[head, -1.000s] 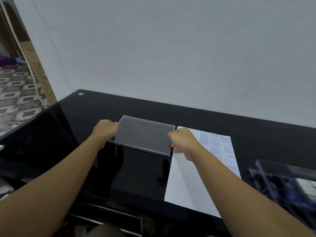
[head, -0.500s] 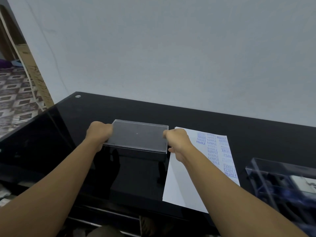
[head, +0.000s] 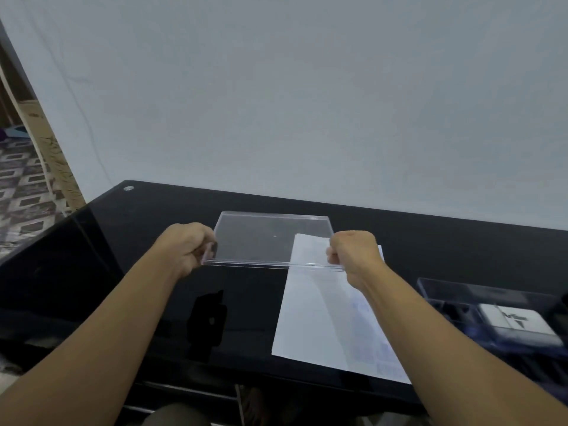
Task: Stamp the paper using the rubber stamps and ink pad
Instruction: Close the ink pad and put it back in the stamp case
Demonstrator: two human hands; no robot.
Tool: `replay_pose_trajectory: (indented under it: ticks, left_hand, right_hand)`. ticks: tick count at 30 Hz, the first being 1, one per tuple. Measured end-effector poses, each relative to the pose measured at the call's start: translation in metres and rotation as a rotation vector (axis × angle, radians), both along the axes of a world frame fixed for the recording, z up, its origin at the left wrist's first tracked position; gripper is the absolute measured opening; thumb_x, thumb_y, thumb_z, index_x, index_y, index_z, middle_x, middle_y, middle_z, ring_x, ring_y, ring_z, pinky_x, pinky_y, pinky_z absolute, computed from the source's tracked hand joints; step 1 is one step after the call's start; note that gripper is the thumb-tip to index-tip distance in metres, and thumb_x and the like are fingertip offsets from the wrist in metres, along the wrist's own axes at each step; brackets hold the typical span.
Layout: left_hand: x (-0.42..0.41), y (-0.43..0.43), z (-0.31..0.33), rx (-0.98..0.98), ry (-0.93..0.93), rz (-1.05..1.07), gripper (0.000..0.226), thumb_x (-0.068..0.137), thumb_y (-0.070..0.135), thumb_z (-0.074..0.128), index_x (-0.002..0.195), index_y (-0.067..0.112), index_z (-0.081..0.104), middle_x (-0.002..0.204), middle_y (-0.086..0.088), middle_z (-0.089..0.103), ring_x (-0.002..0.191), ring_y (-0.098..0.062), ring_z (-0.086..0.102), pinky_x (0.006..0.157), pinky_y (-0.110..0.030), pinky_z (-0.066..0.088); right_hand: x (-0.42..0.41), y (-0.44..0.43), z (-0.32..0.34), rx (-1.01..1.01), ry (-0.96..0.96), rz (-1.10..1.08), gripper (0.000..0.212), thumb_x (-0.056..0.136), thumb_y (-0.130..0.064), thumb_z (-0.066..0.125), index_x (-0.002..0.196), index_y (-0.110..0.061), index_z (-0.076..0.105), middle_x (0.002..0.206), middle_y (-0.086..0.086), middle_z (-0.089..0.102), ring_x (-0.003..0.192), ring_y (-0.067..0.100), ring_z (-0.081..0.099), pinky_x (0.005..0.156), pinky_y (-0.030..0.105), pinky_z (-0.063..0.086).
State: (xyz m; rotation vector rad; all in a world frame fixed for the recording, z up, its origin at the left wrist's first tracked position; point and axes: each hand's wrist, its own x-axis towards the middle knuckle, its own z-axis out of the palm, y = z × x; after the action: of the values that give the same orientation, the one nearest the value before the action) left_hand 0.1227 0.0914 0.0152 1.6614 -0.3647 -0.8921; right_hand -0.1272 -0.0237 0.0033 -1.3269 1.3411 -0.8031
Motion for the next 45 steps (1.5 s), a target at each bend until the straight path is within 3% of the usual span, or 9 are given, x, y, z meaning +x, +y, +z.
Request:
replay_pose_trajectory:
  ticks: [3,8,14,18,21,24,28,36,45]
  left_hand:
    - [-0.042,-0.008,0.007,-0.038,-0.040,-0.072,0.007,0.076,-0.007,0.058,0.077,-0.003,0.063,0.073,-0.016,0.057,0.066,-0.023,0.052,0.058,-0.033,0.052]
    - [-0.122,-0.023,0.008,-0.060,-0.150,-0.118,0.015,0.077,0.002,0.051,0.078,-0.001,0.066,0.069,-0.014,0.057,0.063,-0.022,0.051,0.062,-0.037,0.044]
    - [-0.211,-0.023,-0.005,-0.146,-0.253,-0.197,0.015,0.089,0.019,0.049,0.085,0.018,0.063,0.080,0.003,0.060,0.061,-0.014,0.050,0.049,-0.022,0.038]
    - [-0.262,-0.021,-0.009,-0.131,-0.295,-0.219,0.016,0.095,0.025,0.047,0.102,0.022,0.062,0.099,0.007,0.062,0.082,-0.010,0.057,0.063,-0.028,0.045]
    - [-0.292,-0.020,-0.012,-0.121,-0.301,-0.253,0.012,0.095,0.023,0.047,0.097,0.021,0.058,0.095,0.006,0.061,0.079,-0.011,0.058,0.065,-0.031,0.050]
    - [-0.319,-0.020,-0.016,-0.108,-0.309,-0.309,0.010,0.093,0.021,0.046,0.096,0.021,0.056,0.087,0.004,0.062,0.073,-0.013,0.059,0.067,-0.036,0.054]
    - [-0.353,-0.026,-0.020,-0.100,-0.363,-0.325,0.011,0.093,0.017,0.045,0.090,0.016,0.056,0.084,-0.001,0.062,0.067,-0.012,0.053,0.057,-0.030,0.045]
    - [-0.390,-0.045,-0.040,-0.064,-0.380,-0.274,0.011,0.092,0.015,0.045,0.087,0.019,0.054,0.101,-0.002,0.057,0.088,-0.019,0.057,0.060,-0.028,0.040]
    - [-0.393,-0.044,-0.046,-0.059,-0.403,-0.229,0.011,0.094,0.014,0.047,0.087,0.018,0.055,0.102,-0.003,0.058,0.077,-0.012,0.058,0.055,-0.022,0.039]
  right_hand:
    - [-0.043,-0.003,0.009,0.014,-0.024,-0.075,0.030,0.090,0.014,0.035,0.085,-0.011,0.050,0.070,0.010,0.035,0.050,0.014,0.036,0.040,0.017,0.030]
    - [-0.121,-0.006,0.019,-0.098,0.131,-0.256,0.020,0.085,0.006,0.049,0.083,0.004,0.069,0.073,0.015,0.056,0.066,0.024,0.048,0.061,0.036,0.040]
    - [-0.212,0.003,0.023,-0.159,0.178,-0.306,0.018,0.079,0.001,0.047,0.077,-0.009,0.061,0.066,0.012,0.048,0.062,0.023,0.039,0.053,0.034,0.028]
    - [-0.260,0.013,0.018,-0.212,0.250,-0.340,0.016,0.079,-0.002,0.046,0.072,-0.012,0.057,0.065,0.010,0.040,0.067,0.023,0.033,0.057,0.036,0.027]
    - [-0.288,0.019,0.013,-0.228,0.306,-0.404,0.015,0.074,-0.004,0.048,0.061,-0.010,0.051,0.063,0.008,0.035,0.067,0.022,0.029,0.060,0.035,0.025]
    - [-0.314,0.022,0.009,-0.187,0.324,-0.499,0.017,0.064,-0.008,0.052,0.060,0.008,0.058,0.054,0.013,0.045,0.057,0.021,0.038,0.057,0.032,0.033]
    - [-0.340,0.020,0.006,-0.151,0.306,-0.509,0.022,0.055,-0.007,0.048,0.052,-0.002,0.070,0.054,0.013,0.066,0.056,0.027,0.056,0.061,0.033,0.045]
    - [-0.365,0.007,-0.010,-0.149,0.268,-0.549,0.024,0.071,-0.001,0.051,0.054,0.001,0.068,0.048,0.010,0.062,0.055,0.026,0.053,0.061,0.032,0.043]
    - [-0.371,0.003,-0.027,-0.091,0.202,-0.524,0.018,0.067,0.001,0.056,0.056,-0.001,0.070,0.048,0.004,0.056,0.059,0.024,0.053,0.056,0.034,0.043]
